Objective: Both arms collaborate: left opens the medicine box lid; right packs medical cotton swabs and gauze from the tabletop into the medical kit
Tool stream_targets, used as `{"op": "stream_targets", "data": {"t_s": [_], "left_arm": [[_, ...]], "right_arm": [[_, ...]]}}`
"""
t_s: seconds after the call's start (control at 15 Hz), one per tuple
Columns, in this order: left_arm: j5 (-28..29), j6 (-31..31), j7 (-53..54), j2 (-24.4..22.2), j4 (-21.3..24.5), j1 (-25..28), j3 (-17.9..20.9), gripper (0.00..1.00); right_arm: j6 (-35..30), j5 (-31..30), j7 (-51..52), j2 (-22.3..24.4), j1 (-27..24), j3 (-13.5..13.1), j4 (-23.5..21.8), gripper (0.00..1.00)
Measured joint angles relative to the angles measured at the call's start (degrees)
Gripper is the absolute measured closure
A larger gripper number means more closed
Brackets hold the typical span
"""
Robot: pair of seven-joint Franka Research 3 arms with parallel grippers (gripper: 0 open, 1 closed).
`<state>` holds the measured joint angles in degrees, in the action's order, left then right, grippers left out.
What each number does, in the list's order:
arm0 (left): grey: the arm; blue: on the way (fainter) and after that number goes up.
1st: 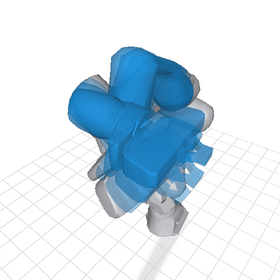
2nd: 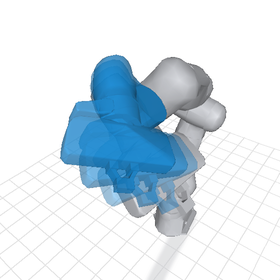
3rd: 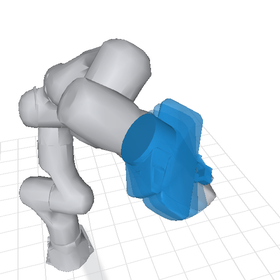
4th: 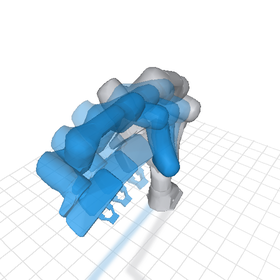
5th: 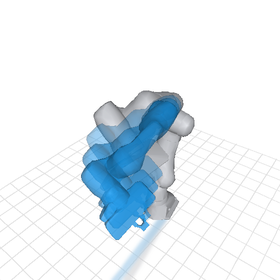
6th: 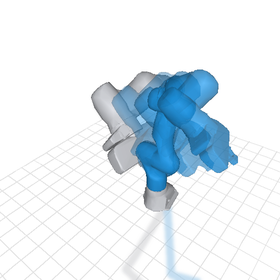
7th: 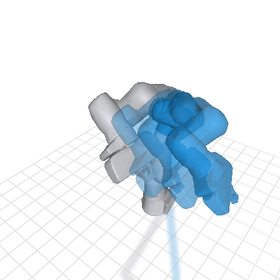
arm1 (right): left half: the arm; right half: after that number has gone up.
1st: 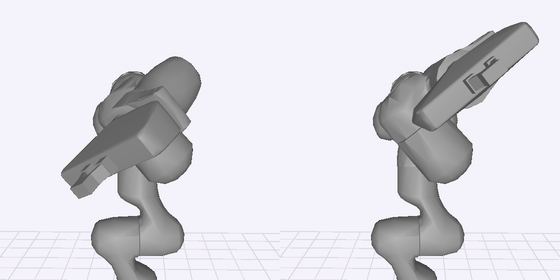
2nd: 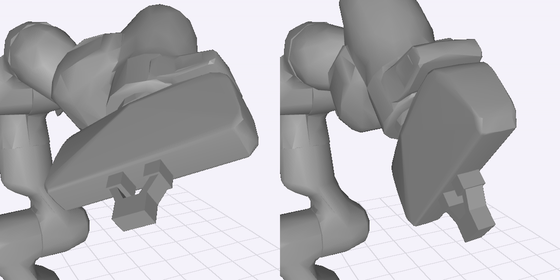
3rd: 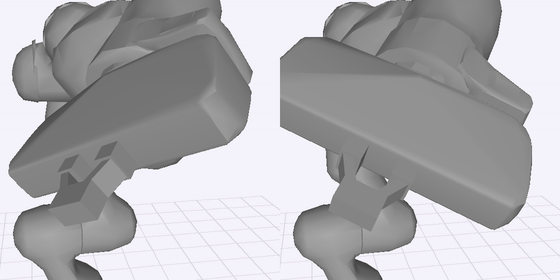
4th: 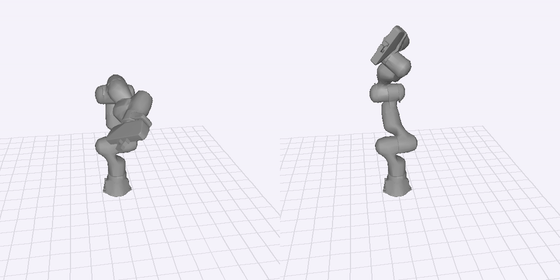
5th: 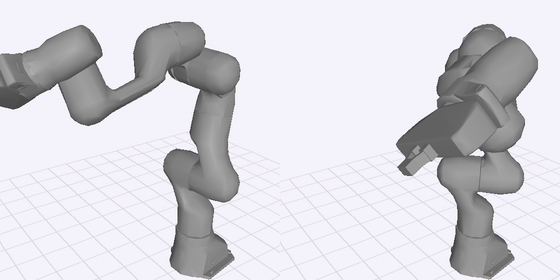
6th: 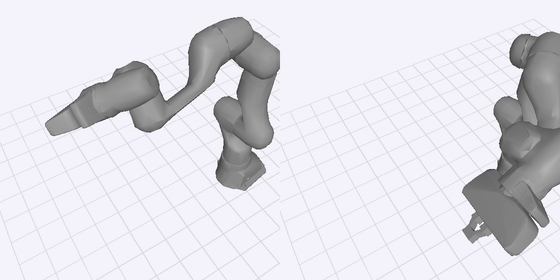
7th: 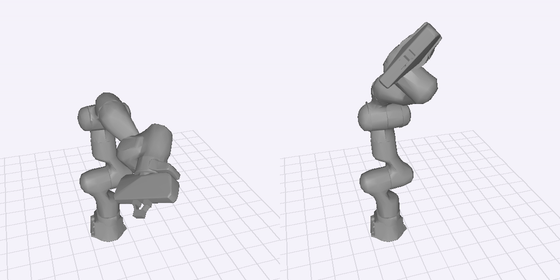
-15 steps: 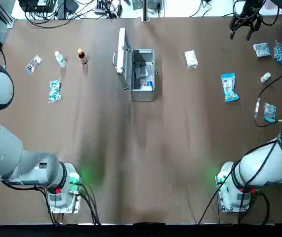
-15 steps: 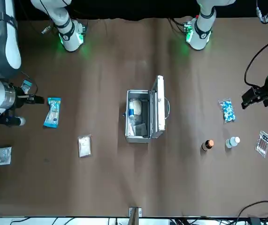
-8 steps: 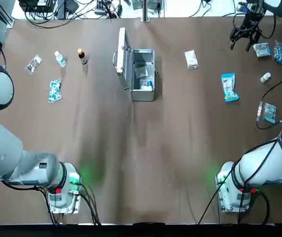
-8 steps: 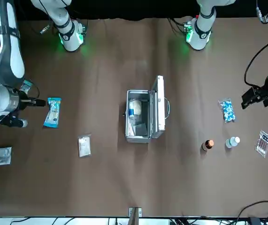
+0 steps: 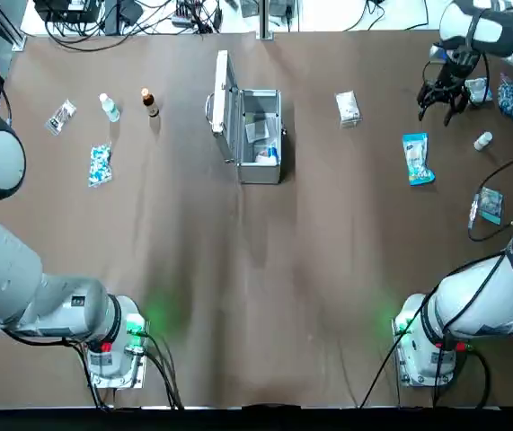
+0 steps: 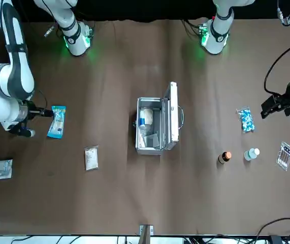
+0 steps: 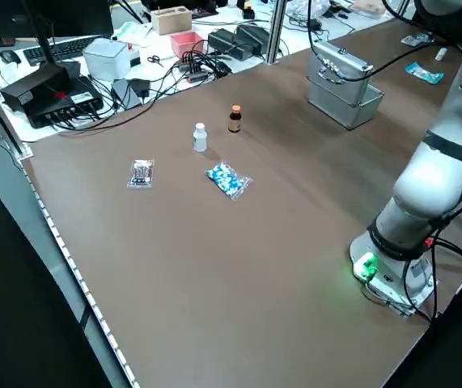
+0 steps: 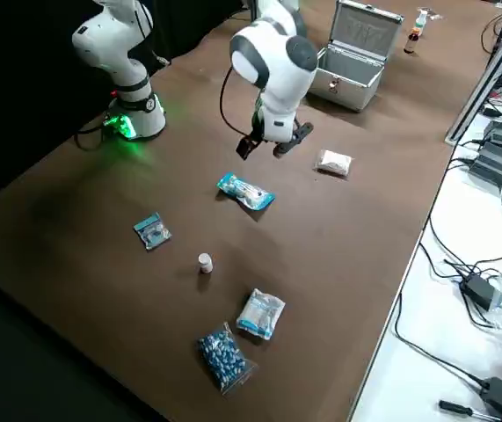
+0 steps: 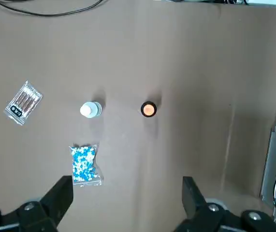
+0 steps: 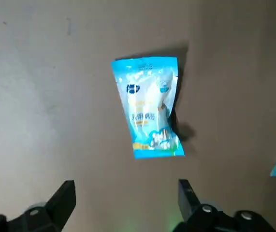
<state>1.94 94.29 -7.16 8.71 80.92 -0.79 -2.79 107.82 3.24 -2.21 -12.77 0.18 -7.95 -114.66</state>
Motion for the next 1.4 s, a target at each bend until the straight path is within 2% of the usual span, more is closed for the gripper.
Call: {"op": "stream_targets", "data": {"t_s": [0.13, 0.27, 0.33, 0.47, 0.67, 1.2, 1.33, 1.4], "left_arm": [[0.00, 0.00, 0.18, 0.01, 0.00, 0.00, -0.04, 0.00], [0.00, -0.01, 0.23, 0.01, 0.00, 0.00, -0.06, 0.00], [0.00, -0.04, 0.28, 0.01, 0.01, 0.00, -0.08, 0.00], [0.00, -0.05, 0.33, 0.03, 0.01, -0.01, -0.11, 0.00], [0.00, -0.08, 0.35, 0.08, 0.04, -0.15, -0.22, 0.00], [0.00, -0.09, 0.35, 0.14, 0.06, -0.16, -0.30, 0.00], [0.00, -0.09, 0.35, 0.14, 0.06, -0.16, -0.30, 0.00], [0.00, -0.09, 0.35, 0.14, 0.06, -0.16, -0.31, 0.00]], "right_arm": [[3.10, 0.00, 0.00, -0.56, -0.10, 0.01, -2.66, 0.08], [4.15, 0.00, 0.00, -1.85, -0.10, 0.05, -3.73, 0.15], [4.48, 0.00, 0.00, -2.65, -0.10, 0.05, -3.83, 0.15], [6.19, 0.00, -0.02, -4.54, -0.19, 0.04, -3.94, 0.28], [8.77, -0.02, -0.02, -7.41, -0.48, 0.02, -4.01, 0.33], [17.45, -2.19, -0.02, -13.77, -1.48, -0.08, -4.10, 0.33], [17.94, -2.19, -0.01, -14.44, -1.50, -0.08, -4.10, 0.35], [17.96, -2.20, -0.01, -14.54, -1.50, -0.08, -4.10, 0.39]]}}
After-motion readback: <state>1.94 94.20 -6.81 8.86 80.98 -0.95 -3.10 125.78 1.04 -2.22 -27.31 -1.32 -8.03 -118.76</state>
